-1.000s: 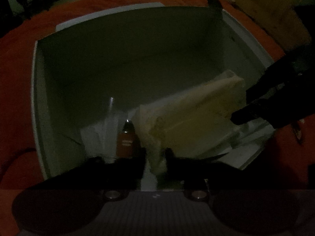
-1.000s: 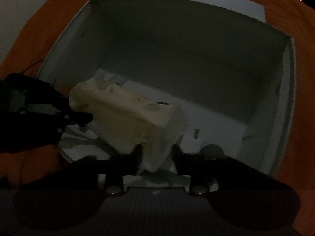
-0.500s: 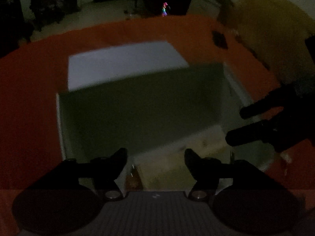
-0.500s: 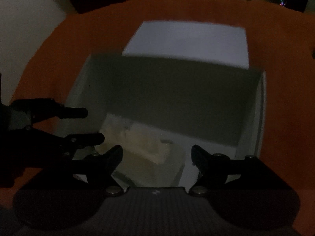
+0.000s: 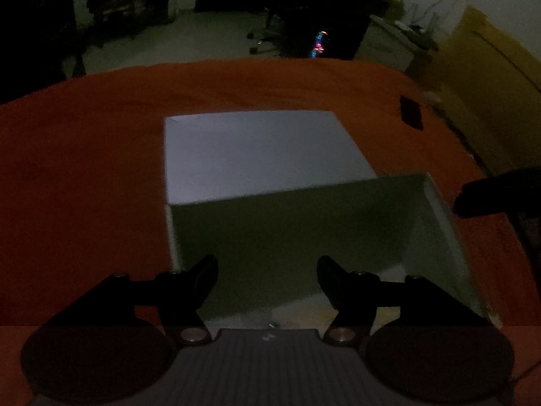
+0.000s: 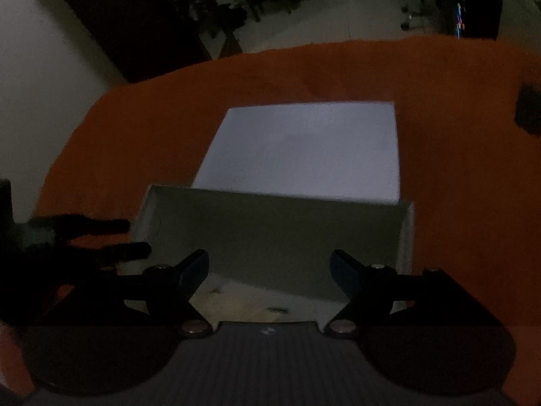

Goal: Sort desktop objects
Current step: 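Withdraw both grippers from the box toward the paper sheet, then grasp the edges of the white paper sheet with both grippers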

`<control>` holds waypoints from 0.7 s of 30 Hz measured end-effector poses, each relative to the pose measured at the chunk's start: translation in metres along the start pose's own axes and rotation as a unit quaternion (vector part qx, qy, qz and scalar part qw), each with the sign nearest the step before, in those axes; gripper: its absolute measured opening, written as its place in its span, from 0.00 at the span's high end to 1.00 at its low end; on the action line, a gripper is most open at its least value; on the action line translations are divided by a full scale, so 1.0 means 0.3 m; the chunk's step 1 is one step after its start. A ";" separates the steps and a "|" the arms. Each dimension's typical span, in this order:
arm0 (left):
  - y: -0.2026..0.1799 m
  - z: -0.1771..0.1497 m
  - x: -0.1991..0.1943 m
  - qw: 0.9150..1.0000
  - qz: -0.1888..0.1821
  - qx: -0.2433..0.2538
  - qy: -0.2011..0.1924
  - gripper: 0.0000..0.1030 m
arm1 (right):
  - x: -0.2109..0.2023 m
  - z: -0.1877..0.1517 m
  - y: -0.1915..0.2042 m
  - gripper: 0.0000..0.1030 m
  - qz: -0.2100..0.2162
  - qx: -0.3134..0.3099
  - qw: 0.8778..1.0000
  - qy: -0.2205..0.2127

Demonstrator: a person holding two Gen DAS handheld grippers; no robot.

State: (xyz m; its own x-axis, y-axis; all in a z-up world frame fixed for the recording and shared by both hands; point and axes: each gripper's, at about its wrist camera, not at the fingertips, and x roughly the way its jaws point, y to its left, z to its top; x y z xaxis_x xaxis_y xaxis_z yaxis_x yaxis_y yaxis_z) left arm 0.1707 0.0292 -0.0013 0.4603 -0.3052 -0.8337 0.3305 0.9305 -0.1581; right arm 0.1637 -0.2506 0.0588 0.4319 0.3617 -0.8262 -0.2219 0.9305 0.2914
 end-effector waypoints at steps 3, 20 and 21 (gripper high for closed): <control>0.052 0.053 0.014 1.000 0.005 -0.007 0.001 0.41 | -0.009 0.056 -0.029 0.20 0.004 -0.011 1.000 -0.010; 0.326 0.345 0.385 0.999 -0.001 -0.054 0.010 0.41 | 0.345 0.355 -0.340 0.21 0.006 0.002 1.000 -0.010; 0.341 0.350 0.412 0.998 -0.013 -0.054 0.012 0.41 | 0.390 0.357 -0.360 0.21 0.002 0.004 1.000 -0.005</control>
State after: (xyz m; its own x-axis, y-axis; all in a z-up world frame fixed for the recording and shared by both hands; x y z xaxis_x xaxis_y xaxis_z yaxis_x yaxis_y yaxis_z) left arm 0.3479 0.0655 -0.0648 0.4322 -0.3258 -0.8409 0.2512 0.9390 -0.2347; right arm 0.3319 -0.3026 -0.0177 0.4403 0.3662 -0.8198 -0.2170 0.9294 0.2986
